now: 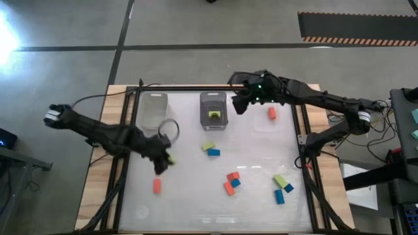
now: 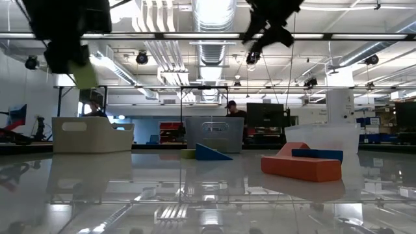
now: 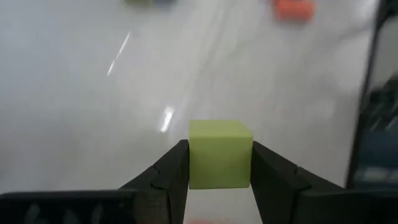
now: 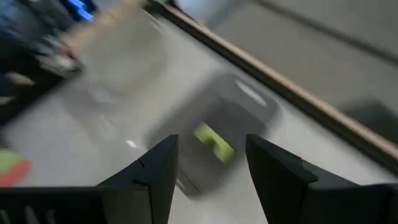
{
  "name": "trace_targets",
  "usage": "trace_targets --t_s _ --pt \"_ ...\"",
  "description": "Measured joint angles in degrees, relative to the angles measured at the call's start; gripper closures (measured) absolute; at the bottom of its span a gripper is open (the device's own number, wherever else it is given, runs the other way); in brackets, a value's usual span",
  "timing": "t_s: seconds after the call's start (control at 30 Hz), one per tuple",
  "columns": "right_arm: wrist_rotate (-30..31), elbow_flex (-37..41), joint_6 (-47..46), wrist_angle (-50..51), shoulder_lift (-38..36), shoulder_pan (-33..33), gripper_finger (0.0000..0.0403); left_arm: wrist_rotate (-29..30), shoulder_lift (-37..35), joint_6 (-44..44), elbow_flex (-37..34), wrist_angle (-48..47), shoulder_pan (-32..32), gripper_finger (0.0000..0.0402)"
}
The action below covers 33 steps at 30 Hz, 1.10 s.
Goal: Sort & place blocks by color
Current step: Put the green block into the black transparent bin
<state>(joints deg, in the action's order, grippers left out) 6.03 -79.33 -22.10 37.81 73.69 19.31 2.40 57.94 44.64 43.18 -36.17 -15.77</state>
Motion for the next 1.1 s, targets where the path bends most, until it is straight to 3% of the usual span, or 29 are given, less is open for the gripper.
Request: trace_targets --t_s 0.2,0.43,0.7,1.1 --pt "0.0 0.0 9.3 -17.1 0.9 -7.5 0.0225 0.2 -9.4 4.3 -0.2 2.4 11.4 0.0277" --pt "0.0 0.0 22.1 -29.6 3.9 -15.4 0.0225 0.1 -14.5 5.6 -0.6 21.2 18.6 0.0277" --pt "0.0 -1.2 25.4 -36.4 7.3 -17.6 0.0225 0.1 -12.5 9.9 -1.4 44.3 19.7 0.0276" --pt "-3.5 -7.4 29.7 -33.3 11.0 -17.7 0.0225 -0.5 -4.3 16.0 -1.0 60.1 19.7 0.0276"
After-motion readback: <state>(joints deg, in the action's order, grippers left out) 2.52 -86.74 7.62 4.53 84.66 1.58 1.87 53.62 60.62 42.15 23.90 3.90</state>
